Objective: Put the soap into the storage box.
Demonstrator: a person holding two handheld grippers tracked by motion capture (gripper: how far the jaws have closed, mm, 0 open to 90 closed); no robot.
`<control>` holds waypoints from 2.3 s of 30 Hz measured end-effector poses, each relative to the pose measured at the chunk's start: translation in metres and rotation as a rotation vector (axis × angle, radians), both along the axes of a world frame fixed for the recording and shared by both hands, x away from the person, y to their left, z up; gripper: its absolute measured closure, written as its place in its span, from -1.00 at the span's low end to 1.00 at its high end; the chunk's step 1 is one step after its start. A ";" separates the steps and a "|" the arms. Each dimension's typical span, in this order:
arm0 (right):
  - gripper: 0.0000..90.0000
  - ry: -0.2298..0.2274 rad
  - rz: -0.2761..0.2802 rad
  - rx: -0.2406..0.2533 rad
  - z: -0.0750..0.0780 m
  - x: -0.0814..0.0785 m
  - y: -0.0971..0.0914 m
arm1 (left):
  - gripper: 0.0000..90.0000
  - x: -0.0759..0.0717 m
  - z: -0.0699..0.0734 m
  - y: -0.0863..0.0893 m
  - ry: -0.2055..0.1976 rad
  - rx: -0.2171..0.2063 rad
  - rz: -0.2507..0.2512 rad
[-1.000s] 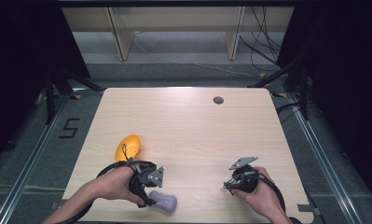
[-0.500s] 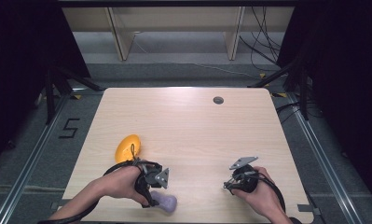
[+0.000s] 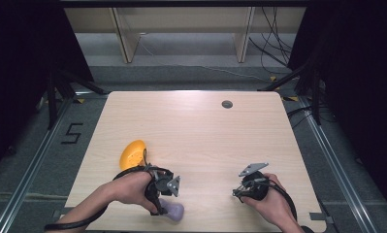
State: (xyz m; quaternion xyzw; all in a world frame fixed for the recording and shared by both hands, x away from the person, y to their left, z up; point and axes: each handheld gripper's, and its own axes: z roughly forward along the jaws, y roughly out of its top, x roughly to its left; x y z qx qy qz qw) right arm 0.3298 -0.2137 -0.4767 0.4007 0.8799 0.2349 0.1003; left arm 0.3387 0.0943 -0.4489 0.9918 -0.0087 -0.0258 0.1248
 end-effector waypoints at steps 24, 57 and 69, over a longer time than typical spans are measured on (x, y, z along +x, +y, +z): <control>0.17 -0.002 0.001 0.004 0.001 -0.001 0.000 | -0.29 -0.008 -0.010 -0.015 0.036 0.086 -0.081; 0.16 0.007 -0.001 -0.002 0.000 -0.001 0.000 | -0.05 -0.011 -0.027 -0.024 -0.008 0.185 -0.130; 0.16 0.015 0.000 -0.001 0.000 -0.001 0.000 | -0.03 -0.011 -0.030 -0.025 -0.002 0.188 -0.133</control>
